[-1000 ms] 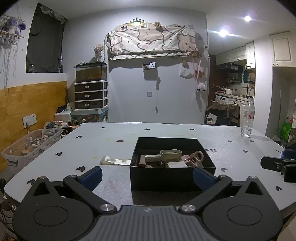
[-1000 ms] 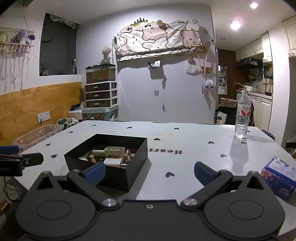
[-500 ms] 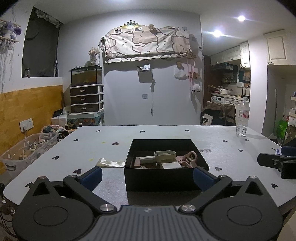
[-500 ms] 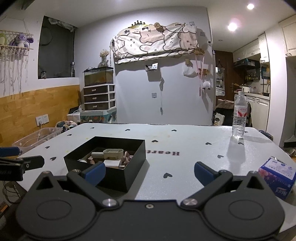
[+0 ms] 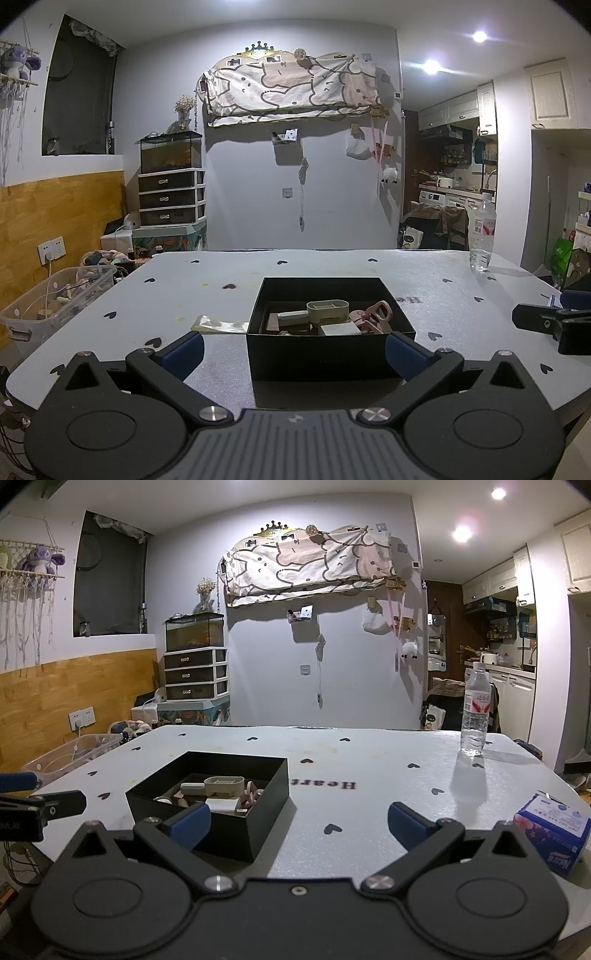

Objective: Organize rigid objects

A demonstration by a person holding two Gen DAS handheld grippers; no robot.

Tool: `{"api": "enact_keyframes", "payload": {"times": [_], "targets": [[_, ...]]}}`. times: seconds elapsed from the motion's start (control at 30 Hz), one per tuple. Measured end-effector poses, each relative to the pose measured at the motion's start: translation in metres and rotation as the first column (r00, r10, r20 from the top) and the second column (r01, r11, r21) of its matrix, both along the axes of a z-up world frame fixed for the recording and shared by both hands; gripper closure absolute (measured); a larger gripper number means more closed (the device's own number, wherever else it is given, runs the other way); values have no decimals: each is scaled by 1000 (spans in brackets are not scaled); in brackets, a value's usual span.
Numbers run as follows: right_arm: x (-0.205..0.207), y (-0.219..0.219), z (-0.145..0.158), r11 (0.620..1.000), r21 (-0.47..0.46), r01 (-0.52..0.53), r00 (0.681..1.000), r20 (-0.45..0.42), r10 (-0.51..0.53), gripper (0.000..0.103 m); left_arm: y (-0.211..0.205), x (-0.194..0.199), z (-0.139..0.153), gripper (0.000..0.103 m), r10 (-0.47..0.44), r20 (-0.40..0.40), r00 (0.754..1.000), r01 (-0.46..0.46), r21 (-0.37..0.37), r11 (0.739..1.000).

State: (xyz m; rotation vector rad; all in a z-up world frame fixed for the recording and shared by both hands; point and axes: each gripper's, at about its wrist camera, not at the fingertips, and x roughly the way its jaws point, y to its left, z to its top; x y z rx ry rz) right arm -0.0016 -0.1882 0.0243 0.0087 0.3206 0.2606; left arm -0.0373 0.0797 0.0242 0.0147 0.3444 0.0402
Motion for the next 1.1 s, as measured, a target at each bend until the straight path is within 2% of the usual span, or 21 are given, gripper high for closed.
{"api": "enact_keyframes", "payload": {"times": [1.1], "targets": [[-4, 2, 1, 1000, 2, 7, 1000, -2, -7, 0, -2, -3, 3, 0, 2, 7, 1000, -2, 3, 1000]]}}
